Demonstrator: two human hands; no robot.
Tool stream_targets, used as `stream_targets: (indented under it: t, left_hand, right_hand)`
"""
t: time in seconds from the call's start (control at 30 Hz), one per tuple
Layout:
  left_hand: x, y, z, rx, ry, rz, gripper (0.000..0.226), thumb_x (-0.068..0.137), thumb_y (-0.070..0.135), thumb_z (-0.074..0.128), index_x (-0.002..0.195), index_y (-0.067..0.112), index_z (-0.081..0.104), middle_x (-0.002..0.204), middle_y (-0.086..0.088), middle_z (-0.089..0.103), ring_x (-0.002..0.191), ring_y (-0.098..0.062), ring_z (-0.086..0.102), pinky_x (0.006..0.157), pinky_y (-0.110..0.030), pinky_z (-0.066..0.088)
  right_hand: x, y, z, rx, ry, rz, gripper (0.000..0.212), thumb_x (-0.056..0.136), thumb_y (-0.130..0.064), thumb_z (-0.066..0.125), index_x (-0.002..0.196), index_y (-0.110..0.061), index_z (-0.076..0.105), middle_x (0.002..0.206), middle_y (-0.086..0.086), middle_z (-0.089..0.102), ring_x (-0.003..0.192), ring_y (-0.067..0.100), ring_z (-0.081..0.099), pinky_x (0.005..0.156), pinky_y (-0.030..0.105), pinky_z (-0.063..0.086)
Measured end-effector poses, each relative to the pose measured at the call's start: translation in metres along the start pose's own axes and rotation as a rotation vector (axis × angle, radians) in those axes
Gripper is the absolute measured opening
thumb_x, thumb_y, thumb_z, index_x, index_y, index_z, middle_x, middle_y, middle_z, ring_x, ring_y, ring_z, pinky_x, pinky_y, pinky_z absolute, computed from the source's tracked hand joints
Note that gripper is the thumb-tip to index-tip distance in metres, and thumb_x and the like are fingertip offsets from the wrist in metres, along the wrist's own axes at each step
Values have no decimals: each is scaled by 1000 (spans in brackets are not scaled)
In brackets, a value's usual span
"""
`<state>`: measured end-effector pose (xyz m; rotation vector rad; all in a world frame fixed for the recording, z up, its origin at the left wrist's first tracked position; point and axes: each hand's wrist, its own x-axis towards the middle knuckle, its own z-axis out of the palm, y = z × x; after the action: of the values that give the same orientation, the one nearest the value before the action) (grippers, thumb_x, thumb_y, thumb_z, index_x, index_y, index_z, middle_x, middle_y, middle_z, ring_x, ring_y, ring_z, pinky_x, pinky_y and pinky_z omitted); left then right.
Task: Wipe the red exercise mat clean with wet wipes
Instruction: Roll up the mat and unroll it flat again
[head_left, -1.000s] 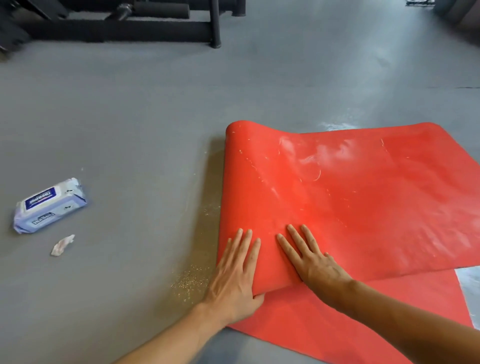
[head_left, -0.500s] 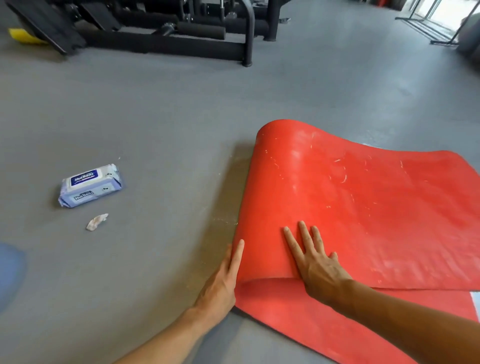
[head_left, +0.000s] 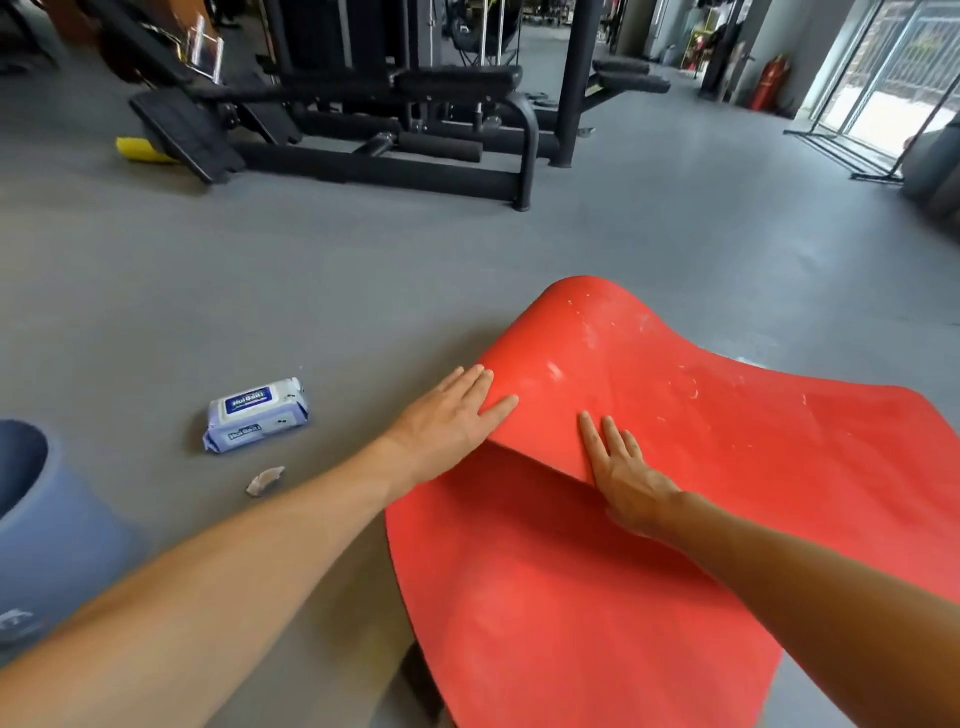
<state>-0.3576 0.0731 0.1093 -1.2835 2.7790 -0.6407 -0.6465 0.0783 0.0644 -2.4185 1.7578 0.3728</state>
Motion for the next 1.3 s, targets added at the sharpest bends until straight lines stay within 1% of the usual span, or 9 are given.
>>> stream_targets:
  t: [0.1,0.17,0.3,0.43,0.57,0.83,1.03,1.2,1.3]
  left_hand:
    - [-26,-13,-5,-51,-247,-61,88,88,-18,17,167,16,3,170,-30,3,160,-40,2,129,-46,1]
    - [-44,-6,6,-70,-291,-90,86,90,-18,25,167,16,4,172,-25,1,161,-36,-1,130,-47,4]
    - [-52,31,27,-83,-424,-166,82,95,3,58,164,9,13,174,-14,3,162,-28,-2,129,-54,16]
    - [-27,61,27,-115,-439,-322,94,95,25,59,166,30,-3,172,-13,2,159,-42,5,117,-74,22]
    - [7,86,26,-93,-453,-266,93,96,61,53,163,45,-9,174,-10,-12,155,-53,-8,112,-84,7]
    - [81,170,45,-69,-527,-120,97,90,87,36,163,44,-11,174,-11,-12,154,-54,-16,108,-86,-6]
    - [95,201,71,-131,-601,-129,95,81,96,10,160,50,-14,174,-8,-15,152,-57,-19,106,-87,-11]
    - [86,222,96,-199,-640,-132,116,48,92,-40,155,50,-26,174,-8,-15,153,-57,-14,108,-86,-4]
    - [95,245,97,-231,-648,-103,125,34,87,-50,152,50,-30,174,-8,-13,154,-56,-11,109,-85,1]
  right_hand:
    - [-3,-16,-2,66,-10,-25,131,82,-8,71,151,-28,-39,169,14,-14,156,42,0,116,55,37]
    - [-15,-19,9,83,-44,16,120,86,-8,66,157,-27,-29,170,7,-13,157,40,1,110,56,43]
    - [-34,-8,40,49,-157,168,110,94,-11,62,159,-25,-25,171,7,-14,156,44,-3,110,68,36]
    - [-37,14,57,23,-175,221,112,95,-23,67,158,-27,-26,171,5,-14,156,44,-6,113,71,29]
    - [-40,40,82,19,-207,288,113,95,-33,67,158,-26,-26,170,5,-16,155,44,-8,112,70,29]
    - [-49,98,145,1,-184,367,98,98,-9,52,160,-28,-21,171,7,-12,155,46,-6,111,75,27]
    - [-75,163,179,-65,-164,385,90,101,5,35,158,-28,-26,170,13,-13,154,49,1,110,72,31]
    - [-82,177,163,-156,-191,386,74,106,-2,27,161,-23,-18,169,22,-7,151,55,8,107,77,31]
    - [-105,193,167,-220,-209,407,80,105,-3,38,162,-22,-16,169,23,-6,151,56,8,107,79,29]
